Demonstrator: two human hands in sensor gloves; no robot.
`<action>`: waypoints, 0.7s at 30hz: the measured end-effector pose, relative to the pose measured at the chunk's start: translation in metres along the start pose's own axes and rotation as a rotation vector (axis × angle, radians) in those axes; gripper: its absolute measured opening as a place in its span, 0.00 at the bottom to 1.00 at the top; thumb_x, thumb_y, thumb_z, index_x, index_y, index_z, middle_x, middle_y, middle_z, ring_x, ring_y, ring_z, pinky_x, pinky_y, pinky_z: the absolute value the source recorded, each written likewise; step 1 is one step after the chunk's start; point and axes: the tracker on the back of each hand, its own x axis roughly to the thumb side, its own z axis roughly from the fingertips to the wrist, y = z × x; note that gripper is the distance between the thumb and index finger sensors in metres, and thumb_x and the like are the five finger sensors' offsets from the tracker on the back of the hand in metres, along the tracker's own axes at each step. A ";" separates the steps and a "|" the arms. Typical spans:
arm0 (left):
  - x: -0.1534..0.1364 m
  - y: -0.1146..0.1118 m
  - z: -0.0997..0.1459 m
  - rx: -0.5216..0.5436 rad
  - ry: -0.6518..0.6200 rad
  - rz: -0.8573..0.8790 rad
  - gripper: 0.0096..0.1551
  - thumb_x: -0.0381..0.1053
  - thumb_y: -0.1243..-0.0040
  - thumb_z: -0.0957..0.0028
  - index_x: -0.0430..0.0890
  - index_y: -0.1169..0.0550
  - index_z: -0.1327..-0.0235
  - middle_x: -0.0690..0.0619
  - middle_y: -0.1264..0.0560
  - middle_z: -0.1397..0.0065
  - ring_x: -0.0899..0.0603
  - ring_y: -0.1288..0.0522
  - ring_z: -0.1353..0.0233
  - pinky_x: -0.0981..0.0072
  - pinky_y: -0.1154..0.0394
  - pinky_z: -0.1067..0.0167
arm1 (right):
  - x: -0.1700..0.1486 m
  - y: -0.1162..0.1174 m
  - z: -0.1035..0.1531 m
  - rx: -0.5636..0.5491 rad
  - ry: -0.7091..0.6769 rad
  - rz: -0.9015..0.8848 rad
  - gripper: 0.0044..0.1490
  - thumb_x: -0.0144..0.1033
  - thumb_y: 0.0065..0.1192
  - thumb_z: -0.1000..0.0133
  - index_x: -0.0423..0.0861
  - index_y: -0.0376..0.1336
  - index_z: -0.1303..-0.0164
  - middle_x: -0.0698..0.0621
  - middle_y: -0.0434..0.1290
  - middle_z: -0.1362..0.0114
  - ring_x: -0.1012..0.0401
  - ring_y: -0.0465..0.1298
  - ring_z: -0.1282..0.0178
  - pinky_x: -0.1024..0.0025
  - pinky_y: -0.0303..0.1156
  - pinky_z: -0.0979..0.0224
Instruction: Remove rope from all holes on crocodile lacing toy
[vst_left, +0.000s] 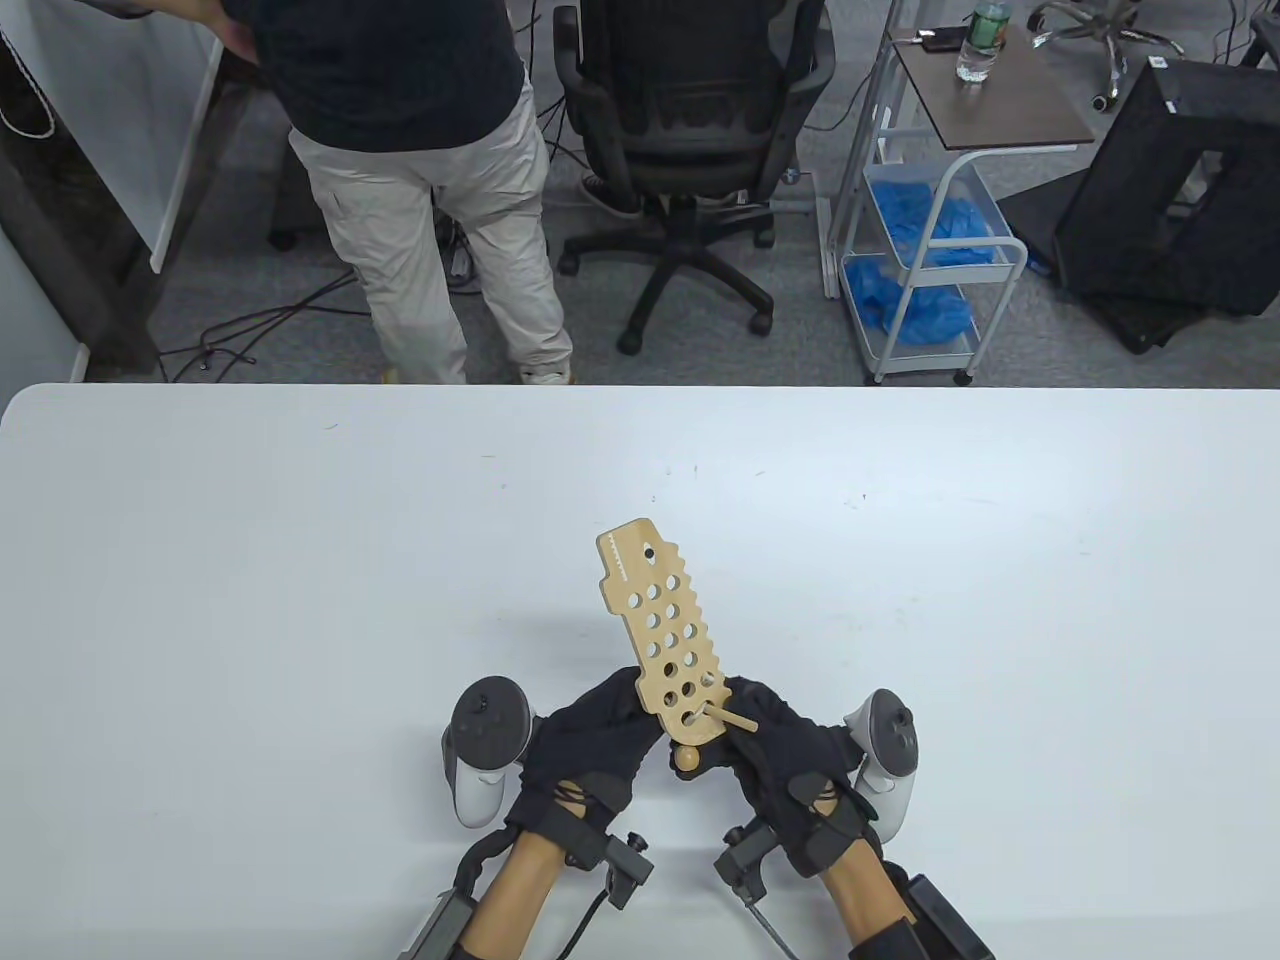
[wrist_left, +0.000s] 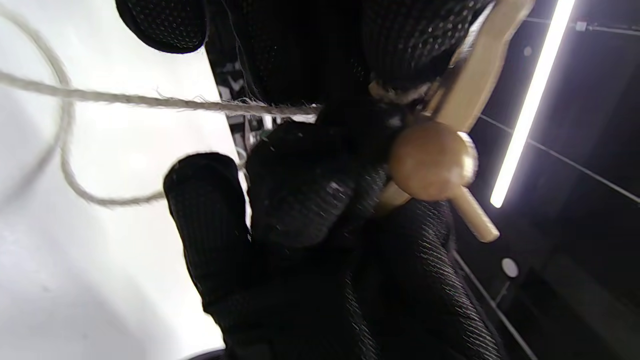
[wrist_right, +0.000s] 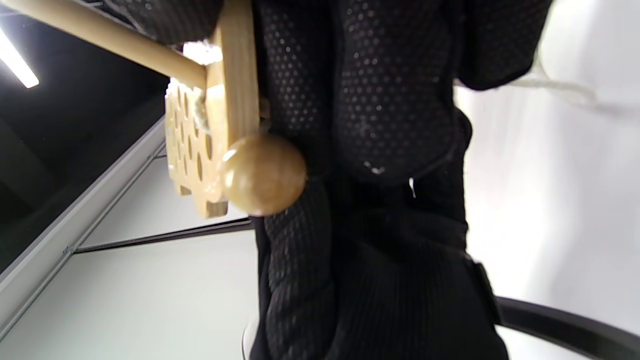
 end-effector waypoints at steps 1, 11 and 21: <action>-0.002 -0.001 0.000 -0.013 0.003 0.034 0.27 0.52 0.44 0.43 0.58 0.25 0.28 0.53 0.23 0.27 0.44 0.26 0.28 0.33 0.34 0.29 | 0.001 -0.002 0.000 -0.006 -0.004 -0.002 0.29 0.39 0.59 0.50 0.35 0.64 0.45 0.39 0.81 0.50 0.46 0.84 0.57 0.36 0.70 0.40; -0.011 -0.002 -0.001 -0.064 0.018 0.213 0.37 0.67 0.58 0.42 0.57 0.36 0.18 0.51 0.23 0.23 0.41 0.28 0.24 0.32 0.34 0.29 | 0.007 -0.005 0.001 -0.040 -0.037 0.050 0.29 0.38 0.60 0.48 0.34 0.62 0.43 0.38 0.80 0.49 0.45 0.84 0.55 0.36 0.70 0.39; -0.004 0.000 0.003 0.017 0.071 0.240 0.34 0.53 0.35 0.45 0.55 0.31 0.24 0.58 0.19 0.30 0.46 0.25 0.27 0.34 0.33 0.29 | 0.016 0.005 0.005 -0.062 -0.137 0.273 0.37 0.41 0.69 0.52 0.40 0.56 0.39 0.45 0.79 0.45 0.46 0.83 0.50 0.37 0.69 0.36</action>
